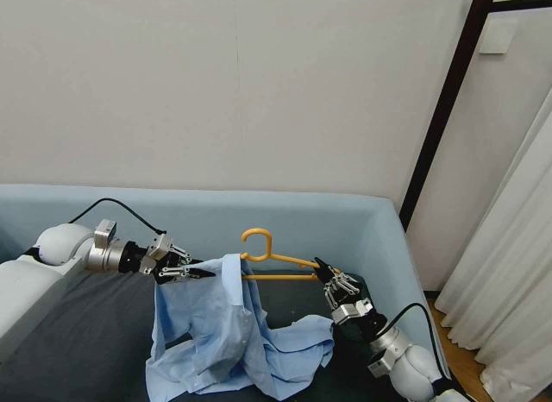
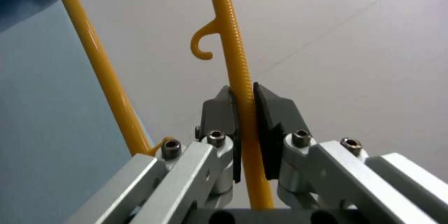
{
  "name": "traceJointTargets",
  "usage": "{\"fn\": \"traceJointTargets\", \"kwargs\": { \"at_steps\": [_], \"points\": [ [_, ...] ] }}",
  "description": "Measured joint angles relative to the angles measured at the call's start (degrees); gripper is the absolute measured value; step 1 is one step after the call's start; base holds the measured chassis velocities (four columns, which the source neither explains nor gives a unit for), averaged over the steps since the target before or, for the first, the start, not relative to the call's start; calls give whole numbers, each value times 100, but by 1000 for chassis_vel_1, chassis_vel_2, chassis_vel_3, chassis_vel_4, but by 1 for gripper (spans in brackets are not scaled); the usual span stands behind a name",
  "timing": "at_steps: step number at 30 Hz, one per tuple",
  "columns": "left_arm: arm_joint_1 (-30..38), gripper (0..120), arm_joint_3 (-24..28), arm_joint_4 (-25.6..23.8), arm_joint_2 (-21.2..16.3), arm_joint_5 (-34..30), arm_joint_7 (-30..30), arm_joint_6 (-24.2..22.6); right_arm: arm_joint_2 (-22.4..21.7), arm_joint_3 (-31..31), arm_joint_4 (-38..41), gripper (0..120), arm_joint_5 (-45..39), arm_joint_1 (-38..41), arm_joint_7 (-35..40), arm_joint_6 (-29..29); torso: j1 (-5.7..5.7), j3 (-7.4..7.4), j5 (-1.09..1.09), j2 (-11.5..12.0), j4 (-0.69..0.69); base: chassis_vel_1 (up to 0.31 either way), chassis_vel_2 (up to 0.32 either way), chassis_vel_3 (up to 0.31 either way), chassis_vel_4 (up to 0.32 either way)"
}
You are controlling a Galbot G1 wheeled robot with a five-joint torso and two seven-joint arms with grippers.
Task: Pick up the clothes from the sofa and hang them on the clothes hanger.
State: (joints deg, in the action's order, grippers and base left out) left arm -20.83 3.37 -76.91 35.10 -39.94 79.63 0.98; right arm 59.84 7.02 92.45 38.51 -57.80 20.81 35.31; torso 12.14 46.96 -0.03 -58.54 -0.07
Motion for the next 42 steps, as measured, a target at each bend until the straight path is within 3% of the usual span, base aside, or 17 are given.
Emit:
{"fn": "traceJointTargets", "kwargs": {
  "at_steps": [4, 7, 13, 17, 19, 20, 24, 27, 32, 38, 42],
  "points": [
    [93, 6, 1, 157, 125, 113, -1, 63, -65, -81, 61, 16, -555, -46, -159, -23, 0, 0, 0, 0, 0, 0, 0, 0, 0],
    [226, 6, -46, 391, 278, 227, -52, 226, -155, -190, 124, 31, -1853, -158, -738, 58, 0, 0, 1, 0, -1, 0, 0, 0, 0],
    [266, 6, -147, 597, 378, 389, -42, 348, -208, -203, 64, 50, -3205, -276, -1673, 433, 0, 0, -1, 0, -1, 0, 0, 0, 0],
    [190, 6, -346, 752, 503, 455, 67, 478, -287, -107, -282, 66, -4560, -196, -3614, 1117, 0, 0, 1, 0, 1, 0, 0, 0, 0],
    [161, 6, -388, 767, 518, 455, 73, 490, -304, -72, -328, 68, -4679, -180, -3799, 1152, 0, 0, 1, 0, 0, 0, 0, 0, 0],
    [88, 6, -497, 829, 548, 448, 104, 517, -367, 79, -457, 74, -4919, -164, -4147, 1196, 0, 0, -2, 0, 1, 0, 0, 0, 0],
    [202, 6, -529, 1149, 536, 429, 248, 730, -391, 445, -781, 93, -5376, -299, -4272, 1109, 0, 0, 1, 0, -2, 0, 0, 0, 0],
    [164, 6, -576, 1177, 456, 353, 287, 781, -306, 542, -985, 98, -5524, -336, -4271, 992, 1, 0, 1, 0, -4, 0, 0, 0, 0],
    [-246, 6, -959, 971, 230, 36, 202, 789, -131, 736, -1170, 100, -5480, -367, -4325, 801, 0, 0, 0, 0, 3, 0, 0, 0, 0],
    [-912, 6, -1548, 566, 12, -435, -87, 763, -48, 789, -1280, 100, -5241, -488, -4313, 726, 0, 0, -1, -1, 1, 0, 0, 0, 0],
    [-1129, 6, -1712, 380, 68, -582, -269, 739, 17, 815, -1440, 100, -5196, -553, -4563, 698, -1, -1, 3, -1, 0, 0, 0, 0, 0]
  ]
}}
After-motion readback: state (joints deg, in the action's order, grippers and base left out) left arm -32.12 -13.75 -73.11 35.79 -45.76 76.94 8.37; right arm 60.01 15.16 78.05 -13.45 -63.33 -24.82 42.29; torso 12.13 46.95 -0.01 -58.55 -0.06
